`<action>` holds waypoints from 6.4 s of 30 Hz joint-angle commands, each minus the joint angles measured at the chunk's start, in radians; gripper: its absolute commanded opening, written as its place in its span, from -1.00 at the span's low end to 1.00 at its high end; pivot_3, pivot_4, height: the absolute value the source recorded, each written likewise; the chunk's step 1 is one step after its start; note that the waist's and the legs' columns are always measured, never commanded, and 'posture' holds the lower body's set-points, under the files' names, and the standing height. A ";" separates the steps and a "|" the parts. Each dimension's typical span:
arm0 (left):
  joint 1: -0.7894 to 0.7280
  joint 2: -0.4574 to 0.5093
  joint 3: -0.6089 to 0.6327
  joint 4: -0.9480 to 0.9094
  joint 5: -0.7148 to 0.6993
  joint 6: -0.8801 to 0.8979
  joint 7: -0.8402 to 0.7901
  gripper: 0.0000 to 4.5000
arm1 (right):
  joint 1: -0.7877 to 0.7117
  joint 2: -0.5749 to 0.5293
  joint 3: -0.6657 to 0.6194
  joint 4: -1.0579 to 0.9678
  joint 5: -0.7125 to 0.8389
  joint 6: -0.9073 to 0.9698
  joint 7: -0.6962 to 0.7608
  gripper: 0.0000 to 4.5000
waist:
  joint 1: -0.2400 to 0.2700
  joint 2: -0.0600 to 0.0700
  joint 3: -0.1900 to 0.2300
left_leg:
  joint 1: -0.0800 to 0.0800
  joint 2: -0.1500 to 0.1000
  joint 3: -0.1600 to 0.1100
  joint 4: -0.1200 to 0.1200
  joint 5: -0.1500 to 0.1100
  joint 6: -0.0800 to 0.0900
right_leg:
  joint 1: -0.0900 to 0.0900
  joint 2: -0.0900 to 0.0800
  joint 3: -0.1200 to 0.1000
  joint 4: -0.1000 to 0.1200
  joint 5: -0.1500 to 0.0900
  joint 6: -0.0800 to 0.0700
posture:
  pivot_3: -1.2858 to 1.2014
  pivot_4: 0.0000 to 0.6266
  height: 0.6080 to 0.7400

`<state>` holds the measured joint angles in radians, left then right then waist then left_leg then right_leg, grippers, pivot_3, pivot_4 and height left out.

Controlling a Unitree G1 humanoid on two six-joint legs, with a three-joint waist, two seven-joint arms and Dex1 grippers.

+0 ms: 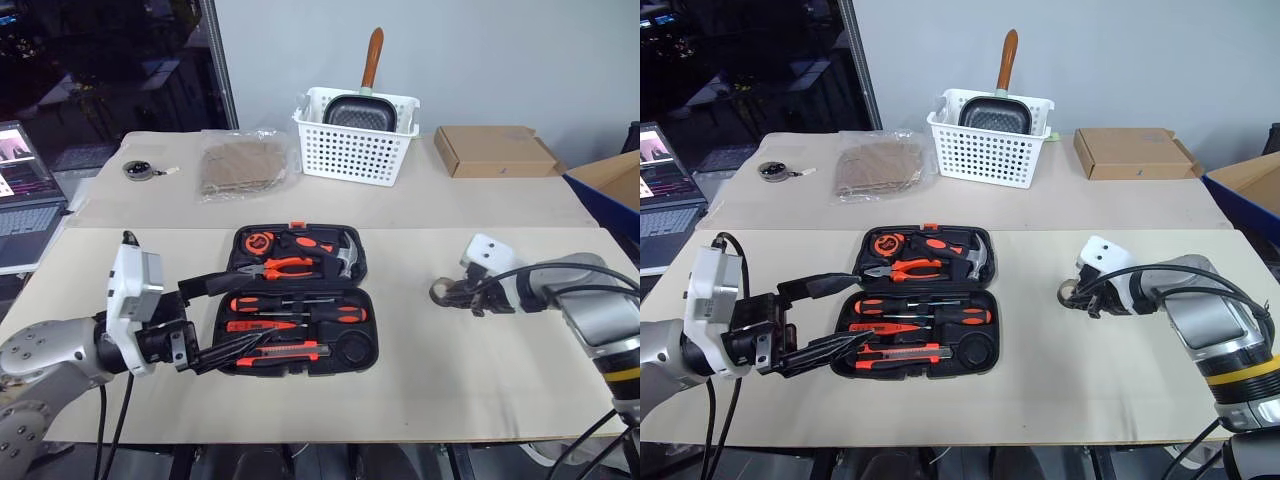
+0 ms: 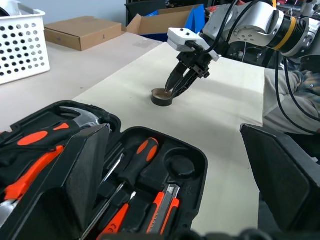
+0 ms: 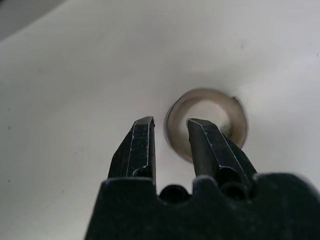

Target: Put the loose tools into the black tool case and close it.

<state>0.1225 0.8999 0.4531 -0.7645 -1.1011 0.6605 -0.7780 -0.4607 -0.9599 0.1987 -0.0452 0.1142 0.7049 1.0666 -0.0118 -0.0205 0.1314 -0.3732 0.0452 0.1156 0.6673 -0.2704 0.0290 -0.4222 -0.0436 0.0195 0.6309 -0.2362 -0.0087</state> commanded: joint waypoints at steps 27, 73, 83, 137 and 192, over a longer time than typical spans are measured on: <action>0.105 0.006 0.015 -0.042 0.093 -0.046 -0.029 1.00 | -0.060 0.076 -0.040 -0.202 0.164 -0.053 0.141 -1.00 | -0.006 0.001 0.001 | 0.000 0.000 0.001 -0.001 0.000 0.000 | -0.001 0.000 0.001 0.000 0.000 0.000 | 0.03 -0.52 1.00; -0.414 -0.068 -0.105 0.428 0.251 0.463 0.477 1.00 | -0.428 0.509 -0.038 0.080 0.199 0.256 -0.127 0.14 | 0.011 -0.008 0.003 | 0.004 0.000 -0.003 -0.003 0.006 -0.007 | -0.001 0.000 -0.006 0.010 0.002 -0.007 | 0.03 -0.52 1.00; -0.850 -0.141 -0.358 0.987 0.455 0.542 0.403 1.00 | -0.551 0.515 0.025 0.303 0.063 0.442 -0.343 0.14 | -0.020 -0.009 0.002 | -0.017 -0.001 -0.002 -0.005 0.014 -0.019 | -0.020 0.001 -0.004 0.013 0.002 -0.006 | 0.03 -0.52 1.00; -0.125 -0.035 -0.197 0.500 0.854 -0.430 -0.061 -0.41 | 0.353 0.309 -0.223 -0.260 0.003 -0.929 -0.099 -1.00 | -0.023 -0.007 0.003 | -0.002 0.000 0.001 -0.006 0.012 -0.008 | -0.010 0.000 0.000 0.011 0.005 -0.004 | 0.03 -0.52 1.00; 0.227 0.038 0.284 0.008 0.148 -0.006 -0.329 1.00 | -0.206 0.490 0.159 0.062 -0.073 -0.226 -0.265 -0.96 | -0.007 -0.011 0.005 | 0.009 0.004 -0.001 -0.009 0.016 -0.013 | -0.003 0.005 -0.003 0.014 0.001 -0.014 | 0.03 -0.52 1.00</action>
<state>0.3586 0.9410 0.7356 -0.7364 -0.9357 0.6548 -1.1374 -0.6480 -0.4828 0.3779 0.0160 0.0542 0.4662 0.8322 -0.0185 -0.0316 0.1366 -0.3676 0.0496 0.1141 0.6585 -0.2549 0.0154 -0.4279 -0.0389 0.0160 0.6450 -0.2347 -0.0234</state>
